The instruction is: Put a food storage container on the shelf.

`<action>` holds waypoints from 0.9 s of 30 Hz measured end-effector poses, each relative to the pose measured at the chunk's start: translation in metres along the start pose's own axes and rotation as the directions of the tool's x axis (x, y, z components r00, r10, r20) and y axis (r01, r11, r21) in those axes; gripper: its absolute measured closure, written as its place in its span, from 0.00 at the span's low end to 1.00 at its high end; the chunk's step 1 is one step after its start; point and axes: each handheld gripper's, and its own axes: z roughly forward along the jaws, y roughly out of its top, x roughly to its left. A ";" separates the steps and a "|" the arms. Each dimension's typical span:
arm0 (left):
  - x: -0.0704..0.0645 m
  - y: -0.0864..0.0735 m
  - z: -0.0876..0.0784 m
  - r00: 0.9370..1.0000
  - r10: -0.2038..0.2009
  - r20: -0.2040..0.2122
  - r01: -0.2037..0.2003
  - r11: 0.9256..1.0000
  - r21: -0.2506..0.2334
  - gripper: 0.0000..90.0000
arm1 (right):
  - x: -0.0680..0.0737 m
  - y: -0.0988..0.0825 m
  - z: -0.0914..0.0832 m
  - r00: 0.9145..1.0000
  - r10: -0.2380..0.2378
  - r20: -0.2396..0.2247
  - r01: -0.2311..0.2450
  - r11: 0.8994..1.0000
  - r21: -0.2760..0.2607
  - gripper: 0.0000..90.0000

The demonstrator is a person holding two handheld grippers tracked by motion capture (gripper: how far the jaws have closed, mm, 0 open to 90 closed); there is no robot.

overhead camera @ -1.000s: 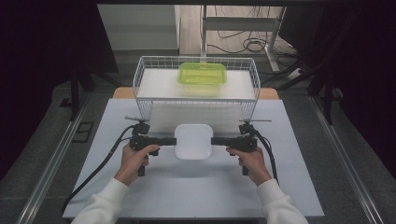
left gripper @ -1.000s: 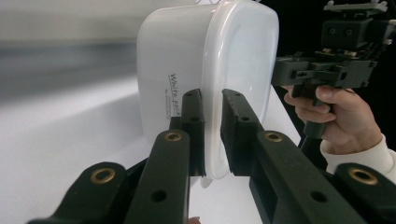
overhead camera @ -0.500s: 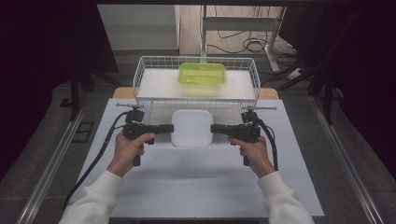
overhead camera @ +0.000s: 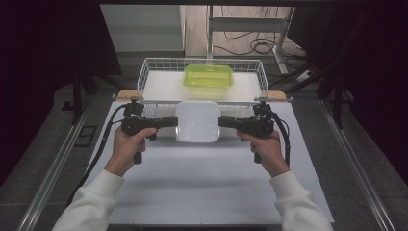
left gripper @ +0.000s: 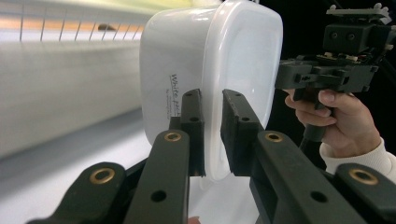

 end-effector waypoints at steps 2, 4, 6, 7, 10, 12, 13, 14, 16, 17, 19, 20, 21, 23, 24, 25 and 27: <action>-0.003 0.005 -0.001 1.000 0.008 0.000 -0.008 1.000 -0.003 0.88 | 0.003 0.005 -0.003 1.000 -0.008 0.000 0.008 1.000 -0.007 0.88; -0.007 0.010 -0.002 1.000 0.017 -0.002 -0.017 1.000 -0.008 0.88 | 0.006 0.009 -0.005 1.000 -0.018 0.002 0.018 1.000 -0.014 0.88; -0.011 0.015 -0.003 0.999 0.031 -0.007 -0.031 0.999 -0.009 0.88 | 0.008 0.015 -0.008 1.000 -0.025 0.000 0.025 0.999 -0.023 0.88; -0.013 0.017 -0.004 0.999 0.041 -0.008 -0.041 0.999 -0.006 0.88 | 0.009 0.018 -0.010 1.000 -0.028 0.002 0.028 0.999 -0.025 0.88; -0.017 0.024 -0.005 0.999 0.050 -0.008 -0.050 0.999 -0.012 0.88 | 0.011 0.022 -0.012 0.999 -0.035 0.003 0.035 0.999 -0.034 0.88; -0.019 0.030 -0.005 0.999 0.051 -0.005 -0.051 0.999 -0.020 0.88 | 0.013 0.027 -0.015 0.999 -0.038 0.004 0.039 0.998 -0.042 0.88; -0.020 0.032 -0.005 0.998 0.057 -0.004 -0.057 0.998 -0.020 0.88 | 0.014 0.029 -0.016 0.999 -0.040 0.006 0.040 0.998 -0.042 0.88; -0.021 0.035 -0.005 0.999 0.054 -0.004 -0.055 0.998 -0.023 0.88 | 0.015 0.031 -0.017 0.999 -0.043 0.006 0.043 0.998 -0.046 0.88; -0.022 0.039 -0.005 0.998 0.060 -0.003 -0.060 0.998 -0.020 0.88 | 0.016 0.035 -0.018 0.999 -0.043 0.008 0.044 0.998 -0.048 0.88; -0.023 0.041 -0.005 0.998 0.062 -0.004 -0.062 0.998 -0.020 0.88 | 0.016 0.038 -0.018 0.999 -0.045 0.010 0.045 0.998 -0.050 0.88; -0.024 0.047 -0.005 0.998 0.066 -0.007 -0.066 0.998 -0.022 0.88 | 0.016 0.041 -0.019 0.999 -0.045 0.013 0.045 0.998 -0.054 0.88; -0.025 0.049 -0.005 0.998 0.069 -0.008 -0.069 0.997 -0.023 0.88 | 0.016 0.043 -0.019 0.999 -0.044 0.013 0.044 0.997 -0.057 0.88; -0.026 0.054 -0.005 0.997 0.075 -0.009 -0.075 0.997 -0.024 0.88 | 0.015 0.047 -0.020 0.999 -0.046 0.013 0.046 0.997 -0.060 0.88; -0.026 0.057 -0.005 0.997 0.077 -0.010 -0.077 0.997 -0.025 0.88 | 0.015 0.049 -0.020 0.999 -0.044 0.014 0.045 0.997 -0.063 0.88; -0.027 0.060 -0.005 0.997 0.075 -0.009 -0.076 0.997 -0.027 0.88 | 0.015 0.051 -0.021 0.999 -0.045 0.015 0.046 0.997 -0.066 0.88; -0.027 0.062 -0.005 0.997 0.077 -0.008 -0.077 0.997 -0.028 0.88 | 0.015 0.054 -0.021 0.999 -0.046 0.015 0.047 0.997 -0.068 0.88; -0.027 0.068 -0.005 0.997 0.074 -0.007 -0.074 0.997 -0.033 0.88 | 0.015 0.058 -0.022 0.999 -0.047 0.017 0.048 0.996 -0.069 0.88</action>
